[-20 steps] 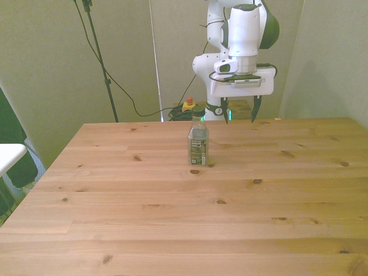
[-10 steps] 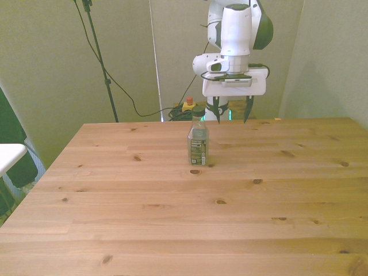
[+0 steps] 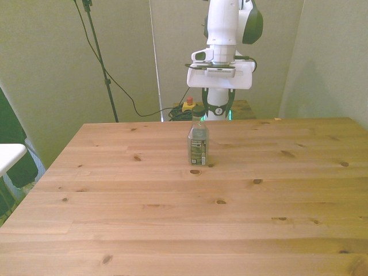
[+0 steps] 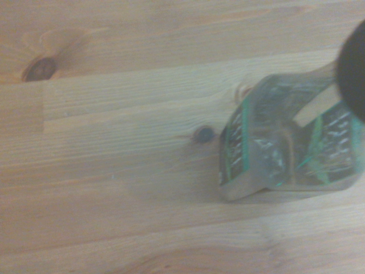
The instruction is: Knock down the bottle
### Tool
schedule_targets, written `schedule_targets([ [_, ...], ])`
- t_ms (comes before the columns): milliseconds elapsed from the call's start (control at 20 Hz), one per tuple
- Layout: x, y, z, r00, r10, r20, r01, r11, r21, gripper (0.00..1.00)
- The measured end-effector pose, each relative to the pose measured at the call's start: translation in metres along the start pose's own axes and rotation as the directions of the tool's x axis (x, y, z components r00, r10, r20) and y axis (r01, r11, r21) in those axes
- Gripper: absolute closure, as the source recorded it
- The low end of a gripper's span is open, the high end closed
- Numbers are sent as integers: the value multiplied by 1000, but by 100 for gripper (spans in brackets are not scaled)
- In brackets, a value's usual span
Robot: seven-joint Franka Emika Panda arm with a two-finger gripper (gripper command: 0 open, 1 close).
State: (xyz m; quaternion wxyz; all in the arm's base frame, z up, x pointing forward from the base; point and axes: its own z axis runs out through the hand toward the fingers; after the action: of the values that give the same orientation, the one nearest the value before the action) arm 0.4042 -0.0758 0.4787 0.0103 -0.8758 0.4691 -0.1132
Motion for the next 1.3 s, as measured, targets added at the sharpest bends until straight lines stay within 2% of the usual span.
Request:
schedule_targets([
  [300, 19, -1, -16, 999, 31, -26, -31, 1000, 8, 100],
  [650, 56, -24, -17, 995, 90, -40, -90, 996, 7, 100],
  [950, 92, -73, -6, 983, 169, -74, -169, 986, 12, 100],
  [1300, 120, -135, 29, 975, 206, -85, -204, 978, 38, 100],
])
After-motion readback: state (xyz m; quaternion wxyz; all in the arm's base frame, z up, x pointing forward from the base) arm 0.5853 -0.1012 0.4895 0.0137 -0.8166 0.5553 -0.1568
